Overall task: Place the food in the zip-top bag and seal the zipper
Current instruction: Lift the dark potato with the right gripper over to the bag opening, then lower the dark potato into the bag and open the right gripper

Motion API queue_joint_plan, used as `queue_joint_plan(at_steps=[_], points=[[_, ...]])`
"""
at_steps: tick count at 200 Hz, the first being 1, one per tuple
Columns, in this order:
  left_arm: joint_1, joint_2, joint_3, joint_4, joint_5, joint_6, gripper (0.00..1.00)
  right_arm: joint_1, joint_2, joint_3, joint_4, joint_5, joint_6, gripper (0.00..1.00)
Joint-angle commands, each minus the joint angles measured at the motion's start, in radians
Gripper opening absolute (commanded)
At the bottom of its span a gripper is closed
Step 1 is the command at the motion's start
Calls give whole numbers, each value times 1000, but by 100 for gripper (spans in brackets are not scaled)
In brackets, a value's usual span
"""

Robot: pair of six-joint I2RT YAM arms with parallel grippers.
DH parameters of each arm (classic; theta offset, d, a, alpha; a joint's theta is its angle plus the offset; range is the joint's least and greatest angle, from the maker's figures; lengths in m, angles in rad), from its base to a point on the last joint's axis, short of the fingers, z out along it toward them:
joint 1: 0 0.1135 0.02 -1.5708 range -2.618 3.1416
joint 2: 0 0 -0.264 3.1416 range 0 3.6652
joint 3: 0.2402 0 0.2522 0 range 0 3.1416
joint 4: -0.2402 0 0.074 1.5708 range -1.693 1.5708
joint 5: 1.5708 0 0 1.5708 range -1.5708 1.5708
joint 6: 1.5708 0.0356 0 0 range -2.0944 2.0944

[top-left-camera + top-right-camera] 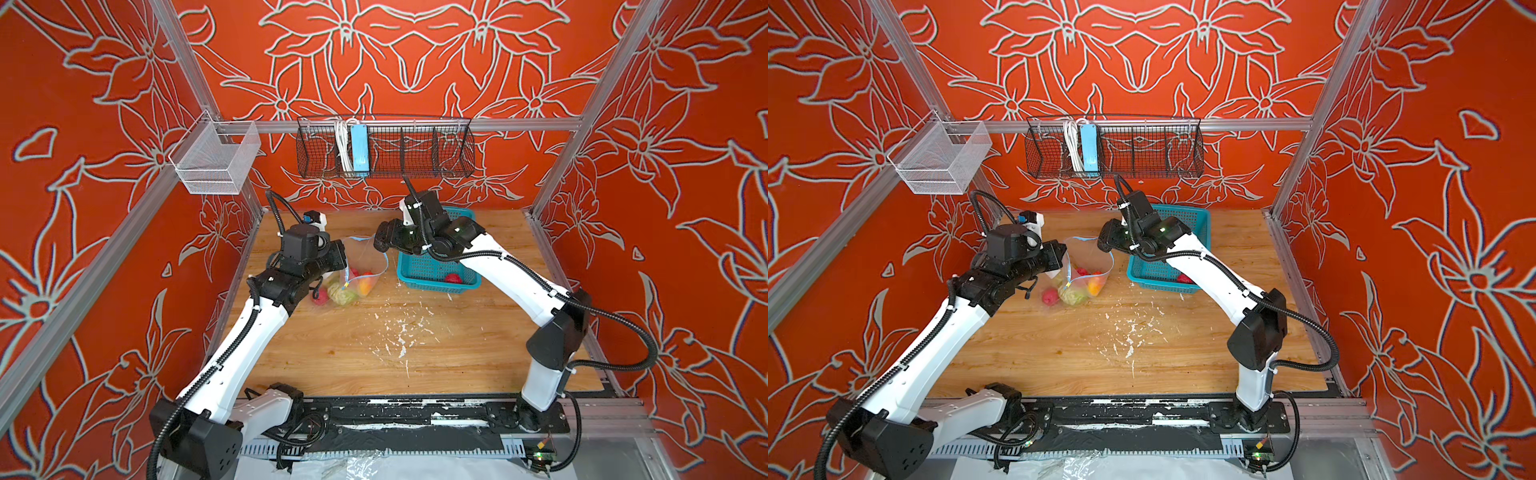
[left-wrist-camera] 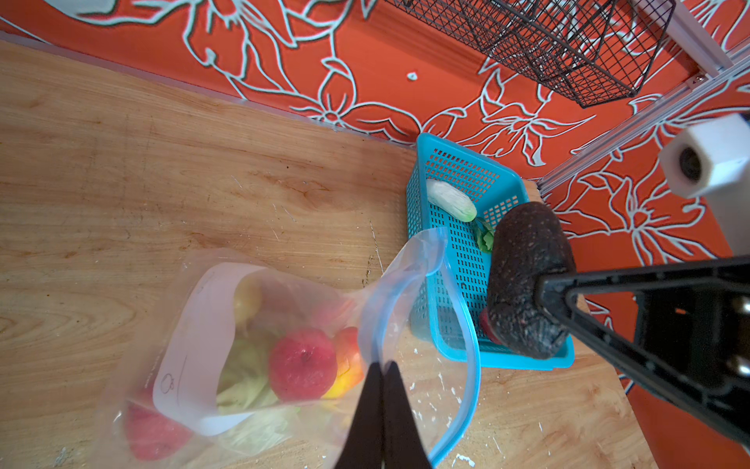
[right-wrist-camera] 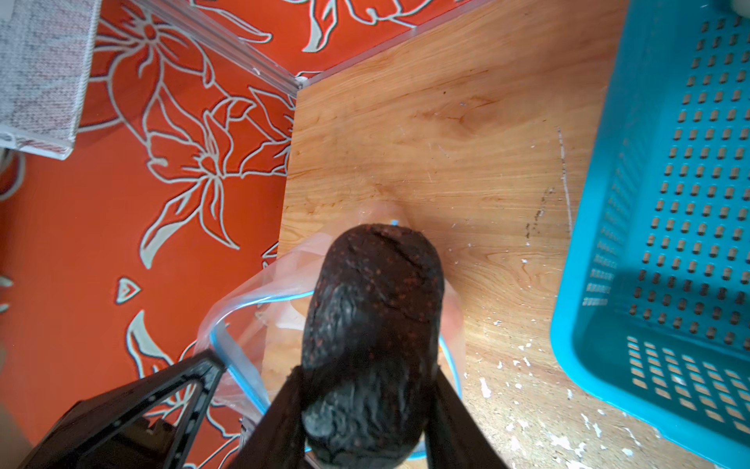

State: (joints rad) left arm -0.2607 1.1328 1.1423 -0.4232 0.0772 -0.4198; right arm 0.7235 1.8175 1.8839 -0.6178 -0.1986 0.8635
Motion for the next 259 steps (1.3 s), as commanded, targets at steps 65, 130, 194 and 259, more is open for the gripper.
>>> queue_joint_plan(at_steps=[65, 130, 194, 259], points=[[8, -10, -10, 26, 0, 0, 0, 64, 30, 17, 46, -24, -2, 37], [7, -5, -10, 26, 5, -1, 0, 94, 68, 44, 45, -25, -3, 37], [7, -5, -9, 26, 8, -2, 0, 126, 124, 103, 10, -16, -8, 37], [8, -7, -10, 26, 9, -3, 0, 151, 161, 133, -27, -5, -20, 37]])
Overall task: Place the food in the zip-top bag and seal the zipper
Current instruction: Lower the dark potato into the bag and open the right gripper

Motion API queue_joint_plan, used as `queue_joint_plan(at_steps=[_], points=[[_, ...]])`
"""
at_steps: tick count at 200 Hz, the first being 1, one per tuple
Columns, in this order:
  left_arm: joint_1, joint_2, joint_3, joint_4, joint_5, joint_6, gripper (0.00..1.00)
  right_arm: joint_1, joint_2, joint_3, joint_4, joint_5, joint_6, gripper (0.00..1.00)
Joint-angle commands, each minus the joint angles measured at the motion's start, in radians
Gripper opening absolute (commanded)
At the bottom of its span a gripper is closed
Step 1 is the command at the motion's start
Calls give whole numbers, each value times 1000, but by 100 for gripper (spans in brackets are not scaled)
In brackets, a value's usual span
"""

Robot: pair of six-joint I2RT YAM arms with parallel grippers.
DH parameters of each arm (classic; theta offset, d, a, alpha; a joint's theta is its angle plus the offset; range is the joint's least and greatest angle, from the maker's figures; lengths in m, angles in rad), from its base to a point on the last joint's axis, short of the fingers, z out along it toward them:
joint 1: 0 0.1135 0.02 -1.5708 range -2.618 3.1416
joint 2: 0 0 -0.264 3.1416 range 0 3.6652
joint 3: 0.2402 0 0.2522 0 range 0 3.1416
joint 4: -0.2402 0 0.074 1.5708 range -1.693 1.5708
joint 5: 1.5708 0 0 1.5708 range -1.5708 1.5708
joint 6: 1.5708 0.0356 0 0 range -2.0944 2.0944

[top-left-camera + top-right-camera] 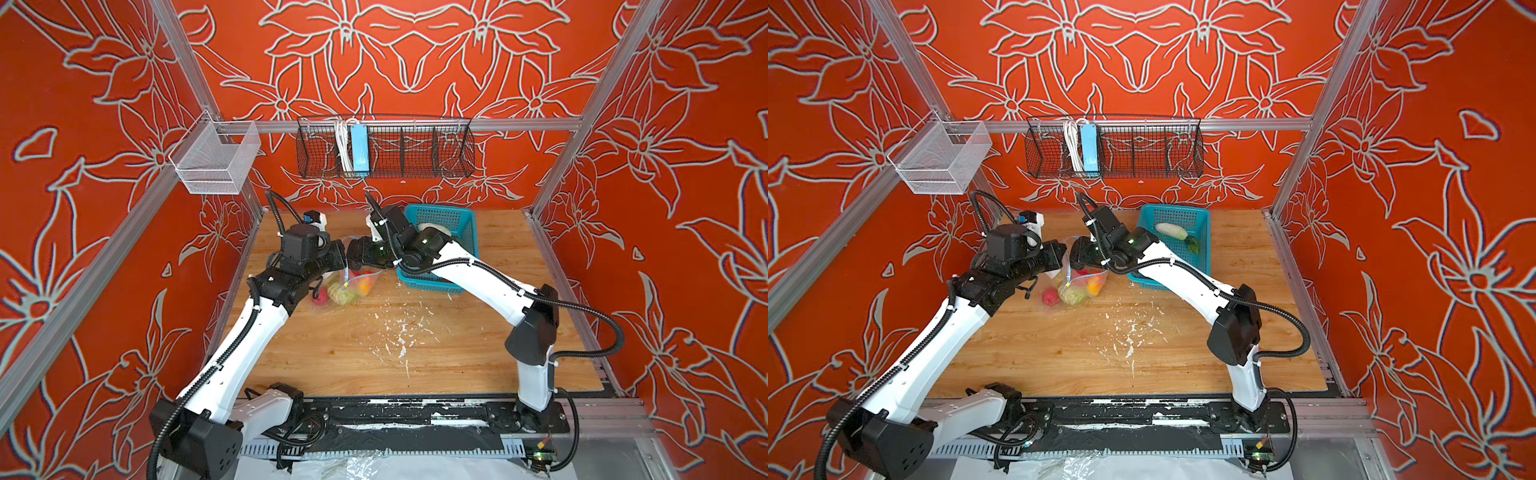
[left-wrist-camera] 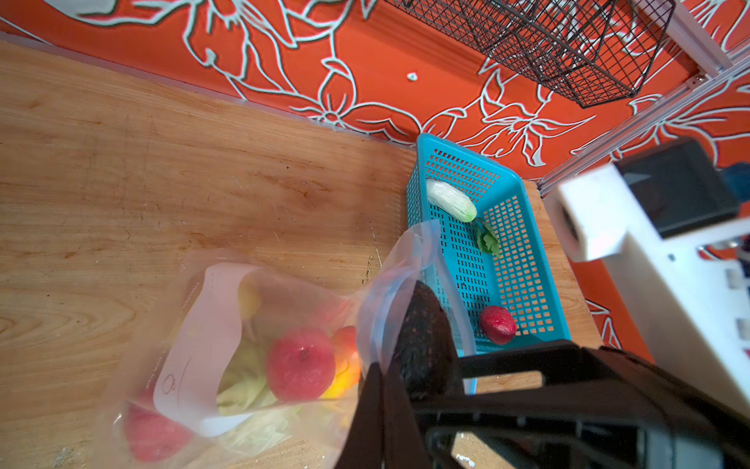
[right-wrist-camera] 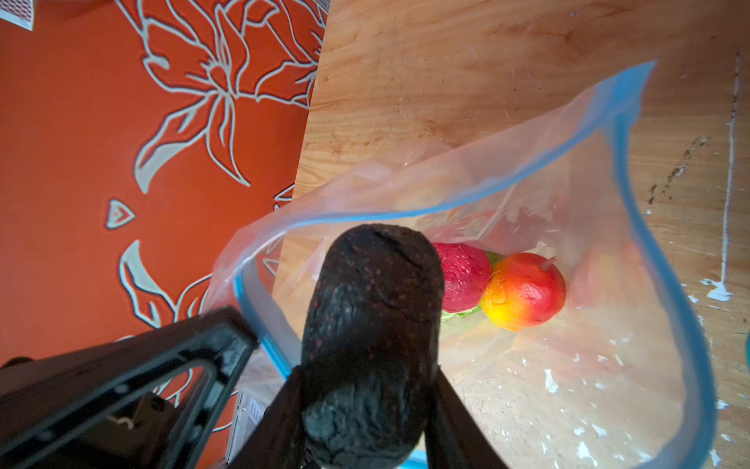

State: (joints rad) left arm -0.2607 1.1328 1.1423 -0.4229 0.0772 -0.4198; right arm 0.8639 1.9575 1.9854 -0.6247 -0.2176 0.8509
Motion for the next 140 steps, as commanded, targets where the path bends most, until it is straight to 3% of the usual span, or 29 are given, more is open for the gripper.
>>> queue_joint_plan(at_steps=[1, 70, 140], points=[[8, -7, -10, 26, 9, -3, 0, 11, 21, 31, -19, 14, -7, 37], [8, -12, -10, 27, 9, -4, 0, 11, 43, 36, -58, 42, -6, 46], [8, -15, -10, 26, 7, -4, 0, 11, 85, 118, -147, 70, -15, 71]])
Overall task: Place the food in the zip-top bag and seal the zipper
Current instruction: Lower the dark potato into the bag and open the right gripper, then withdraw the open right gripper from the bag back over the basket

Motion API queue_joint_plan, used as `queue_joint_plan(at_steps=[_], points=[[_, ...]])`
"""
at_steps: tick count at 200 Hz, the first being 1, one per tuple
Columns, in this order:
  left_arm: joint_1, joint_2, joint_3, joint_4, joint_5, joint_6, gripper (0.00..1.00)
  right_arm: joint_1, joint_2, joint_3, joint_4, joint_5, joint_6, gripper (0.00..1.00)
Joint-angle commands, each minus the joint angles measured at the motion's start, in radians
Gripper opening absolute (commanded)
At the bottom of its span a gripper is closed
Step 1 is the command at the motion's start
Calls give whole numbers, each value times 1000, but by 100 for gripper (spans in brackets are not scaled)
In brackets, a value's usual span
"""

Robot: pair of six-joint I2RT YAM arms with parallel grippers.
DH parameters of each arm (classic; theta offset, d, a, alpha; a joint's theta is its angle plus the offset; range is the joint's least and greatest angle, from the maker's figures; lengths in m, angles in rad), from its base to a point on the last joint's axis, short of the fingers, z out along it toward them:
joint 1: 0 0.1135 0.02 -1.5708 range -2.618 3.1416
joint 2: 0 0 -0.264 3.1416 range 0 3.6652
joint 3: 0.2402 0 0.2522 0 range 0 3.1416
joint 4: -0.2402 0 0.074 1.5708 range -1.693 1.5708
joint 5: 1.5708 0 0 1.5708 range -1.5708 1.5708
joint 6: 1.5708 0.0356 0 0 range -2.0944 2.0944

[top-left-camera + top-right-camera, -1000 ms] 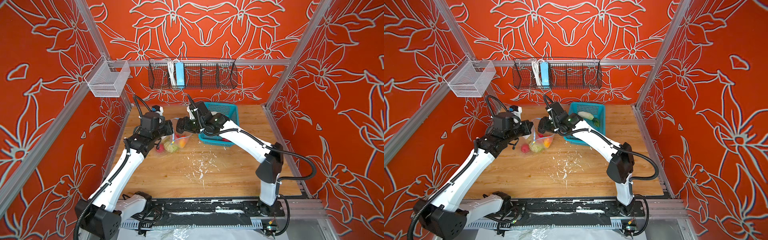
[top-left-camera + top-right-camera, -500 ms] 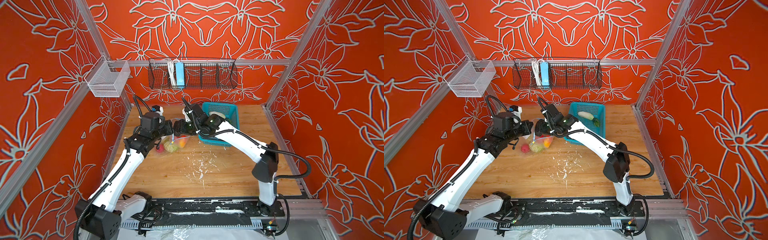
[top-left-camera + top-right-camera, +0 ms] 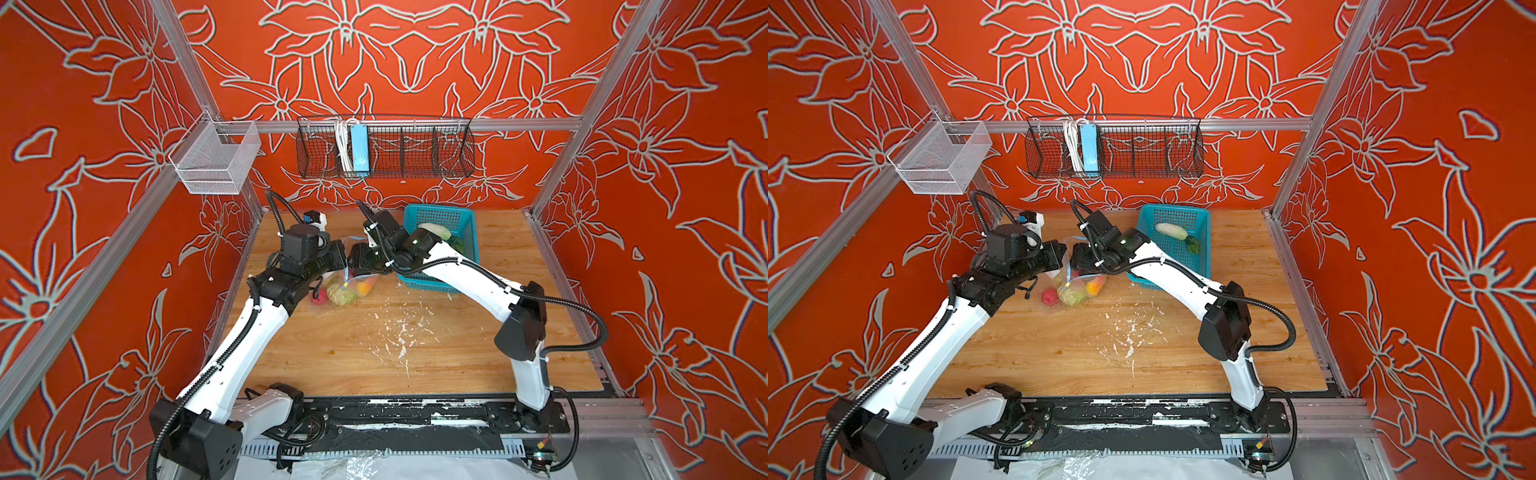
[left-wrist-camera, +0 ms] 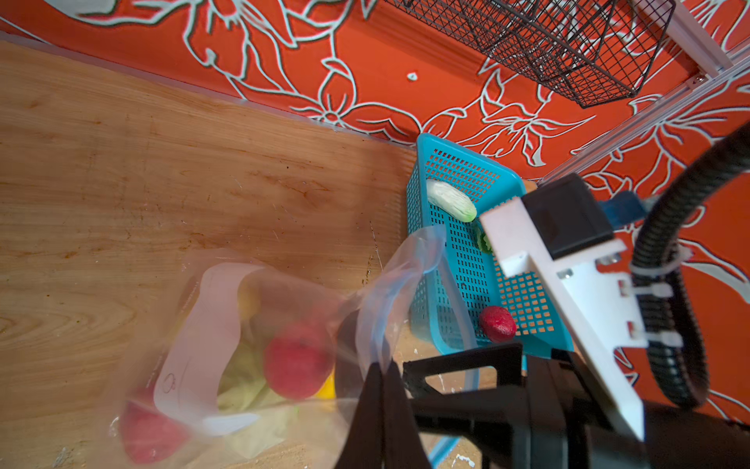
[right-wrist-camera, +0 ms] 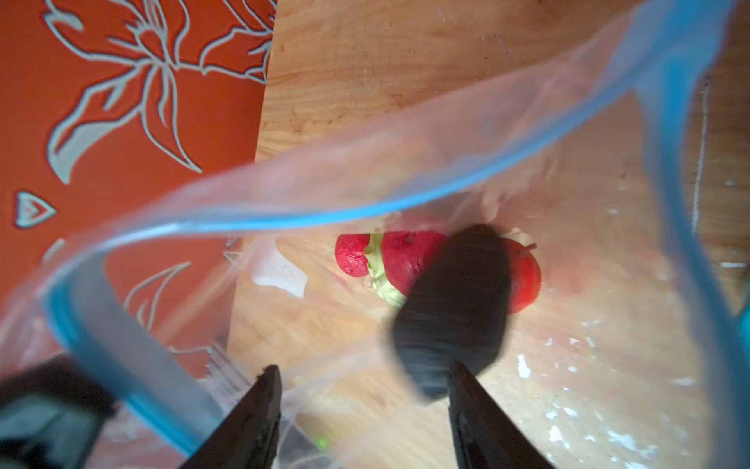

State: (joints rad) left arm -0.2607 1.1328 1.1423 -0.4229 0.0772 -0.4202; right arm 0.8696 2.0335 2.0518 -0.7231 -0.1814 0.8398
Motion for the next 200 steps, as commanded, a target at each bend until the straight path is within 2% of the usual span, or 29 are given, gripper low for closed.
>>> queue_joint_plan(at_steps=[1, 36, 148, 200], points=[[8, -15, -10, 26, 7, -3, 0, 5, 9, 52, -49, 34, -4, 71], [8, -18, -10, 27, 7, -3, 0, 5, -16, 61, -64, 59, -19, 76], [8, -22, -11, 27, 5, -3, 0, -9, -111, 38, -136, 166, -67, 79], [8, -19, -10, 27, 2, -2, 0, -56, -183, -10, -162, 206, -89, 81]])
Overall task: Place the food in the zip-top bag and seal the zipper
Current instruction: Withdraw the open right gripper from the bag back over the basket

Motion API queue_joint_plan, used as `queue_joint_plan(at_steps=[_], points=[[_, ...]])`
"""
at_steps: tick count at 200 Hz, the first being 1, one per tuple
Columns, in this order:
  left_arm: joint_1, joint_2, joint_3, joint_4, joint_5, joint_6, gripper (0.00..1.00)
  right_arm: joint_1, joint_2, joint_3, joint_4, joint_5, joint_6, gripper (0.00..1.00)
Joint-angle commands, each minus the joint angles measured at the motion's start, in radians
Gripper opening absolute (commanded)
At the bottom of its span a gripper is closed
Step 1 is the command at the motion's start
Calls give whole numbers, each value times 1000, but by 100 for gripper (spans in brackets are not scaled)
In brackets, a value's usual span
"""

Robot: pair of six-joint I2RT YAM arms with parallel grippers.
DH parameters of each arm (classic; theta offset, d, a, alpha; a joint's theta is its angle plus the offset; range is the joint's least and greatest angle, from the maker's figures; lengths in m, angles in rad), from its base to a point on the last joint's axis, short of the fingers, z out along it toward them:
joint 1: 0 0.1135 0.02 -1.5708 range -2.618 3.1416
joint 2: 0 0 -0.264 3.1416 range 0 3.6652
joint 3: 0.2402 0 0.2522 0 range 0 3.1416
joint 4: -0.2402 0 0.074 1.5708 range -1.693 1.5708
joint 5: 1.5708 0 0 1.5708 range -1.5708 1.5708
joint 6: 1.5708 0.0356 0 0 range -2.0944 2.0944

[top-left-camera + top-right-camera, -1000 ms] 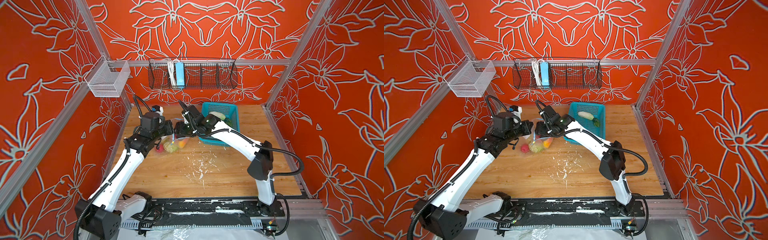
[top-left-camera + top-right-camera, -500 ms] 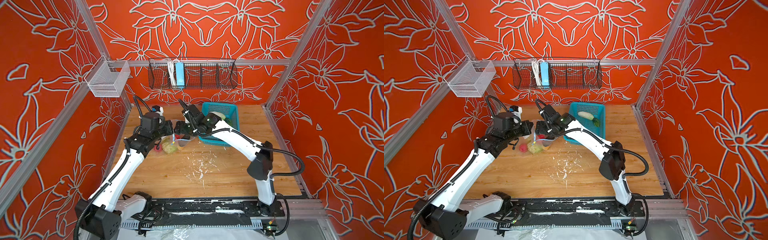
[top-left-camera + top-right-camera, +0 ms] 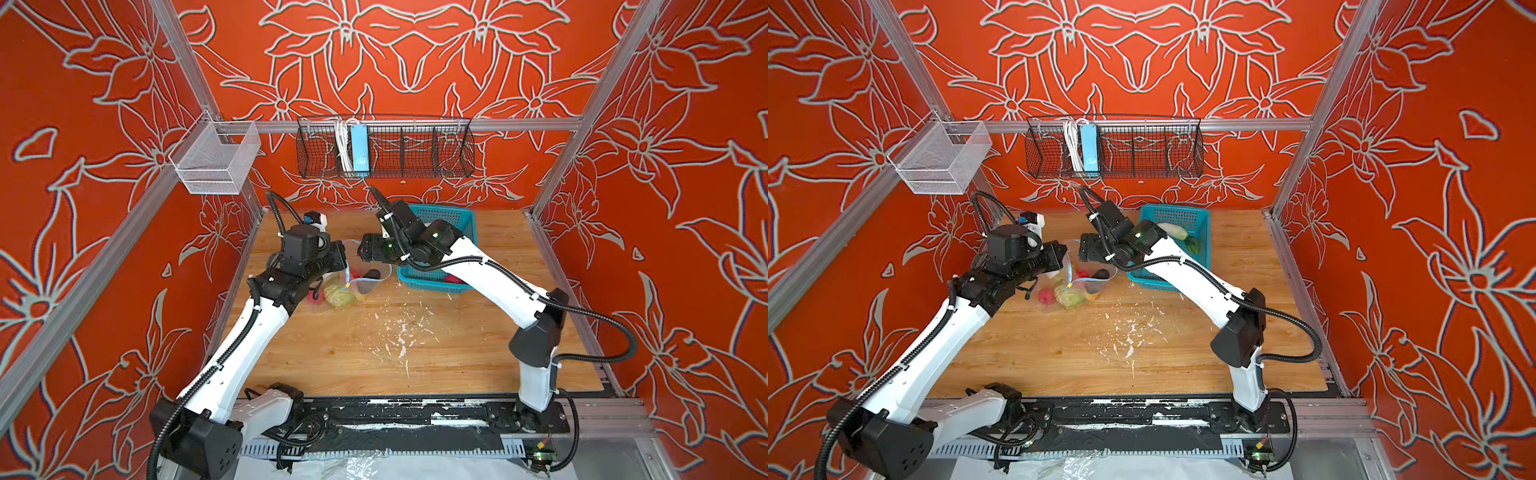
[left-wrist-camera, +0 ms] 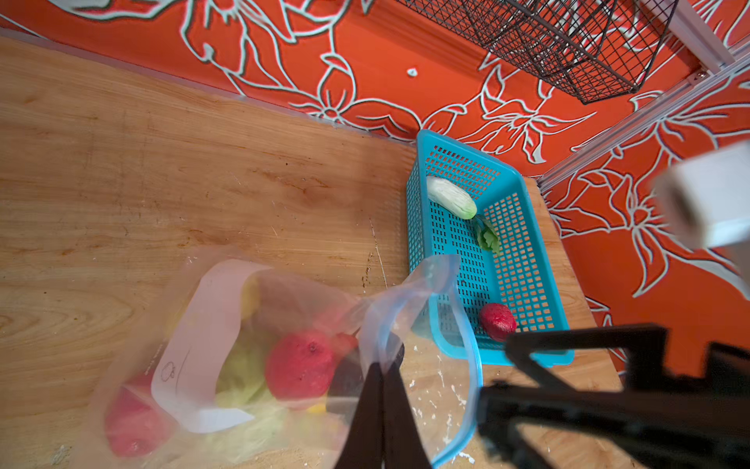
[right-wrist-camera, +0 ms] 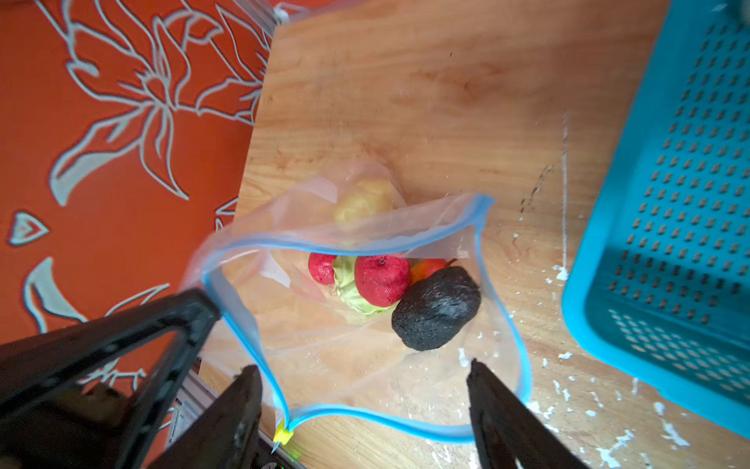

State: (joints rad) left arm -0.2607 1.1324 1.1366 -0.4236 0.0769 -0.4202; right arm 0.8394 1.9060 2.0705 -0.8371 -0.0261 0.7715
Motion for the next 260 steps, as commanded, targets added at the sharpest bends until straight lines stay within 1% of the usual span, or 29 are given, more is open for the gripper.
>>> queue_joint_plan(at_steps=[1, 26, 80, 94, 95, 98, 101, 122, 126, 147, 182, 226, 237, 260], points=[[8, -19, -5, 28, 3, -4, 0, -27, -56, -29, -50, 51, -21, 81], [8, -20, -6, 28, 3, -3, 0, -57, -78, -33, -97, 82, -28, 82], [8, -17, -6, 28, 4, -3, 0, -123, -104, -54, -179, 105, -35, 85], [8, -16, -6, 28, 4, -2, 0, -137, -112, -72, -190, 119, -31, 90], [8, -16, -6, 28, 4, -3, 0, -139, -112, -74, -191, 119, -30, 91], [8, -16, -6, 28, 3, -2, 0, -142, -113, -78, -193, 122, -28, 97], [8, -16, -6, 27, 3, -2, 0, -146, -113, -82, -196, 124, -25, 98], [8, -16, -6, 29, 7, -3, 0, -161, -110, -97, -220, 151, 5, 98], [8, -15, -6, 28, 7, -3, 0, -163, -110, -99, -250, 158, 9, 98], [8, -16, -6, 28, 3, -2, 0, -169, -100, -97, -297, 210, 23, 98], [8, -14, -6, 28, 3, 0, 0, -192, -38, -17, -428, 265, 48, 98], [8, -13, -5, 27, 4, -3, 0, -195, 98, 189, -626, 291, 33, 98], [8, -13, -5, 26, 3, -2, 0, -195, 111, 210, -640, 299, 28, 98], [8, -14, -5, 26, 0, -1, 0, -196, 109, 202, -614, 287, -12, 98]])
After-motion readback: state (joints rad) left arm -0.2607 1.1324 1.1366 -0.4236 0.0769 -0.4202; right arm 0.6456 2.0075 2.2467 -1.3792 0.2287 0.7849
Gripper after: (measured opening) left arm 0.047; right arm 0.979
